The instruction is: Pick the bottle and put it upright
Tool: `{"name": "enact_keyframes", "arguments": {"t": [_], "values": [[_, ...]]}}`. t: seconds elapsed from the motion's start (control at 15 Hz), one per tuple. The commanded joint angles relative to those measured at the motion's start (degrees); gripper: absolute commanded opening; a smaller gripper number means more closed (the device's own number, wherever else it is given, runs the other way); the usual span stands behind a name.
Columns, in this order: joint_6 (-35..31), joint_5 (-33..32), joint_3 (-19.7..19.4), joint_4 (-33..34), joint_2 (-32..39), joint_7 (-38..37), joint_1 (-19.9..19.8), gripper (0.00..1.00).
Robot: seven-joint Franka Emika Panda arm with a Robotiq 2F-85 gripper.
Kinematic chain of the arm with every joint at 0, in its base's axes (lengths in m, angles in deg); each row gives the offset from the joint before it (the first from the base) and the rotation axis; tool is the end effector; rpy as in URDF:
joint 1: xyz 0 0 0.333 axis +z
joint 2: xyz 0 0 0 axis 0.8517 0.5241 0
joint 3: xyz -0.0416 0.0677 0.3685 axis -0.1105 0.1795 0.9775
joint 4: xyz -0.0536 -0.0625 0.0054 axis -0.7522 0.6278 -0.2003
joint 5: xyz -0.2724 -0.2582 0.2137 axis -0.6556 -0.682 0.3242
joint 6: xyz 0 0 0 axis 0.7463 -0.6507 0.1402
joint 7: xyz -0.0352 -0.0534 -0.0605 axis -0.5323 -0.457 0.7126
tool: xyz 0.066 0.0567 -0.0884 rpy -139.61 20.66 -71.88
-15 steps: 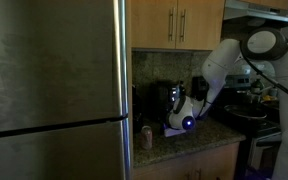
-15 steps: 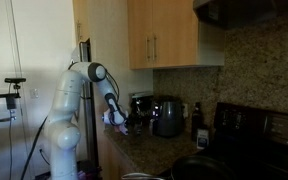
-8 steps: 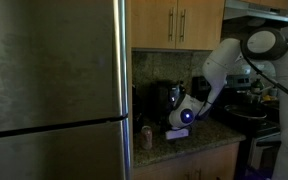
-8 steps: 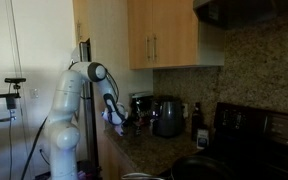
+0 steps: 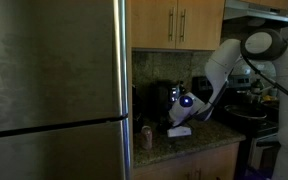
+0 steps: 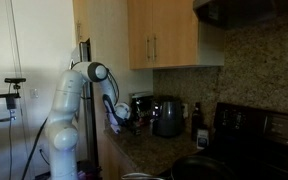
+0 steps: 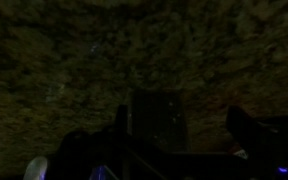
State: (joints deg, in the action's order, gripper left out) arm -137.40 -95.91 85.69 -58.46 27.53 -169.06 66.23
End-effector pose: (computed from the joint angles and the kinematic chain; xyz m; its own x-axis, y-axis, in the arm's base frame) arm 0.4836 0.2485 0.2381 0.8031 -0.0965 0.5880 -0.0793 -0.9953 -0.0550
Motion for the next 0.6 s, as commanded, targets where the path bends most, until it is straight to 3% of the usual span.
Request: {"name": "enact_keyframes", "arguments": {"t": [0.0, 0.47, 0.53], "values": [[-2.61, 11.06, -0.52, -1.95, -0.16, 12.64, -1.18, 1.00], [-4.25, 31.19, -0.82, -4.40, -0.10, 41.31, -1.13, 1.00], [-2.31, 26.85, -0.50, -2.98, 0.11, 34.15, -0.56, 1.00]]}}
